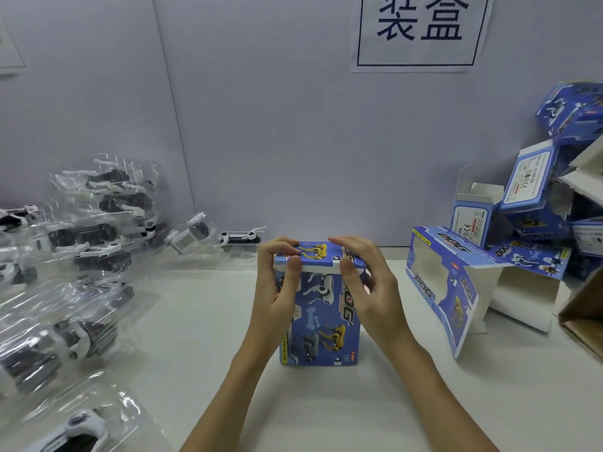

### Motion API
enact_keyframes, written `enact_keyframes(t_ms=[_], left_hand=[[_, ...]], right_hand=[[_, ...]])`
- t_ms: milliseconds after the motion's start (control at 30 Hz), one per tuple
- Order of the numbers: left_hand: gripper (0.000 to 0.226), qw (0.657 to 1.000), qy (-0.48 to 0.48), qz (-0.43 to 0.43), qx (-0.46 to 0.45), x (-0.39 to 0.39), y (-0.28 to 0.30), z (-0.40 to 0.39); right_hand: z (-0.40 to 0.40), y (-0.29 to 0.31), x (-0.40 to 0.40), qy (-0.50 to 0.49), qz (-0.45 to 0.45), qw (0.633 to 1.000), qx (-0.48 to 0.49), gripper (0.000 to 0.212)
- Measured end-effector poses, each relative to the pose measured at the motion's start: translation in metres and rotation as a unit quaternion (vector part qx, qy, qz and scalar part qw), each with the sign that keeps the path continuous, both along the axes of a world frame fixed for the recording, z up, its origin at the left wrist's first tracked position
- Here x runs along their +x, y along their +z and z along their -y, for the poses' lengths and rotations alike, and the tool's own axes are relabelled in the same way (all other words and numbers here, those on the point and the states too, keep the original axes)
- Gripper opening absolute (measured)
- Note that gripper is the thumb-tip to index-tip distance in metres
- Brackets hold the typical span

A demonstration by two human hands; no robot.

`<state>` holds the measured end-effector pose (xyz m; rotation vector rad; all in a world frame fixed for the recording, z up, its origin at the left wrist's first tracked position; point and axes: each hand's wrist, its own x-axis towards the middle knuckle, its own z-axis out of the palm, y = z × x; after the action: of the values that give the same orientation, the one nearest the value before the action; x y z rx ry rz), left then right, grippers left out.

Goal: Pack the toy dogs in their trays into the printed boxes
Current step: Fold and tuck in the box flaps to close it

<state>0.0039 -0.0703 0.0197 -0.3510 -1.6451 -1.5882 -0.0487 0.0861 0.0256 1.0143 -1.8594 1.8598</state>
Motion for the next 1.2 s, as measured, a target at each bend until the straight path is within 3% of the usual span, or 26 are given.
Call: enact_keyframes(t_ms=[133,200,267,367,467,600,800,933,1200], left_hand=[[0.046,0.998,0.058,0.007,-0.007,-0.004,-0.006,0.0],[0.06,0.986,0.165,0.013,-0.026,-0.005,-0.01,-0.002],[0.072,0.961,0.255,0.02,-0.103,-0.004,-0.015,-0.005],[0.121,0.931,0.269,0.073,-0.235,-0.002,-0.017,-0.015],[0.149,0.923,0.282,0.096,-0.243,-0.001,-0.014,-0.018],[0.142,0.903,0.3,0.074,-0.298,0.0,-0.008,-0.012],[0.136,0.931,0.257,0.043,-0.258,-0.002,-0.003,-0.001],[0.129,0.901,0.282,0.014,-0.33,-0.002,-0.007,0.0],[0.125,0.885,0.305,-0.011,-0.351,-0.003,-0.011,-0.013]], right_hand=[[0.0,0.001,-0.002,-0.021,0.007,1.0,-0.006,0.027],[0.003,0.0,0.001,-0.06,0.002,0.998,-0.029,0.032],[0.007,-0.001,0.005,-0.103,0.016,0.992,-0.075,0.041],[0.008,0.001,0.008,-0.104,0.066,0.985,-0.119,0.046],[0.003,0.005,0.006,-0.04,0.08,0.992,-0.095,0.044],[-0.003,0.013,0.005,-0.03,0.082,0.995,-0.057,0.05],[-0.003,0.013,0.007,-0.01,0.074,0.996,0.043,0.048],[-0.005,0.013,0.007,0.035,0.009,0.995,0.092,0.051],[0.0,0.011,0.012,0.056,0.009,0.996,0.072,0.051]])
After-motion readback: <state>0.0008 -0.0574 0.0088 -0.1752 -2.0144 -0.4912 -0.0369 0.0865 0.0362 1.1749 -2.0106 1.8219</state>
